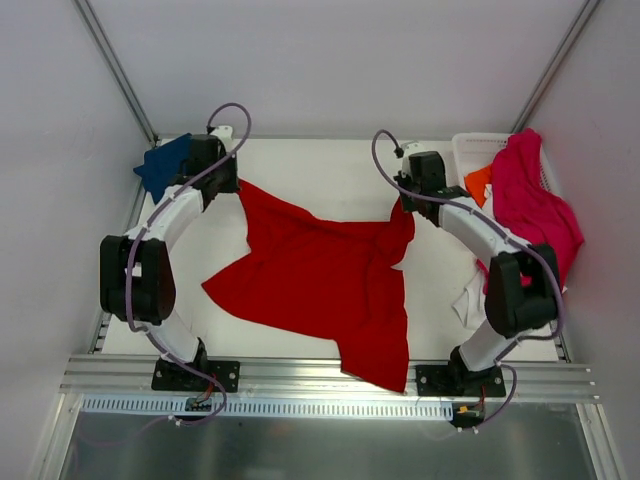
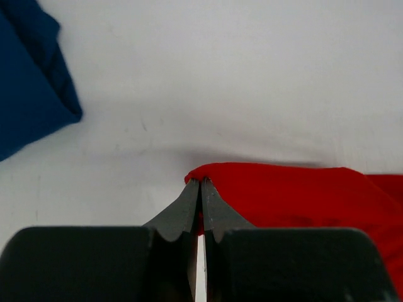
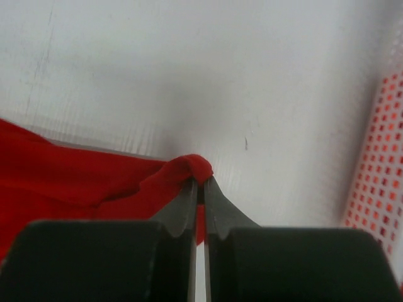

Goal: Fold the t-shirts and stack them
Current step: Flatten the tshirt out

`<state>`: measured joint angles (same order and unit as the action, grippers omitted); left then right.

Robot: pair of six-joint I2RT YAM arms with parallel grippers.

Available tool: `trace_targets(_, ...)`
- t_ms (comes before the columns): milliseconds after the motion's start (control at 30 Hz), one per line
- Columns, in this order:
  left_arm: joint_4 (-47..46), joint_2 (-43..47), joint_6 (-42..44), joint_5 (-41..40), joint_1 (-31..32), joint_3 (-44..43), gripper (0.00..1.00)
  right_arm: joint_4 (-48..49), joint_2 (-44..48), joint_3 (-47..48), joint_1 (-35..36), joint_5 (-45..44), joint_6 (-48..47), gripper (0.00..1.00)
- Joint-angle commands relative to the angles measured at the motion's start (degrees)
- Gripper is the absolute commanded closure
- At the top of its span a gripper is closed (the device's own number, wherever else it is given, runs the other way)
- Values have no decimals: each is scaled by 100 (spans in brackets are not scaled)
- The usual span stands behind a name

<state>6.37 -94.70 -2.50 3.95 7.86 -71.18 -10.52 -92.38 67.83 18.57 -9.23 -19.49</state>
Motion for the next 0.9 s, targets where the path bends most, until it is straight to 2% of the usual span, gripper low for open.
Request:
trace_targets(0,-811,-320,-523,458,-547,-317,100,402,-551,800,-72,290,85,100)
trace_targets(133,-848,-1171,-400,624,-881,-922,100,306,-1570,1653,-81,309,-46,100)
trace_targets(233,-848,-1742,-619,791,-1040,-1389,100,209,-2046,2347,-81,80,-178,100)
trace_targets(333,-936,-2174,-664,556,-1058,-1731,100,165,-2582,2970,-90,-104,-214,99)
trace_targets(367,-953,-2254,-699,294,-1067,-1820,100,182,-2792,3103,-90,-305,-196,100)
trace_targets(533,-1094,-2650,-1137,10,-1216,-2154,100,683,-3365,3814,-99,-1245,-30,99)
trace_targets(667,-1103,-2835,-1244,-227,-1304,-2321,100,464,-4006,4702,-108,-1248,-73,98)
trace_targets(833,-1112,-3055,-1226,-824,-1409,-2366,100,507,-4411,5020,-108,-1695,-91,77)
trace_targets(867,-1120,-3081,-1226,-860,-1436,-2374,100,525,-4446,5047,-108,-1835,-99,40)
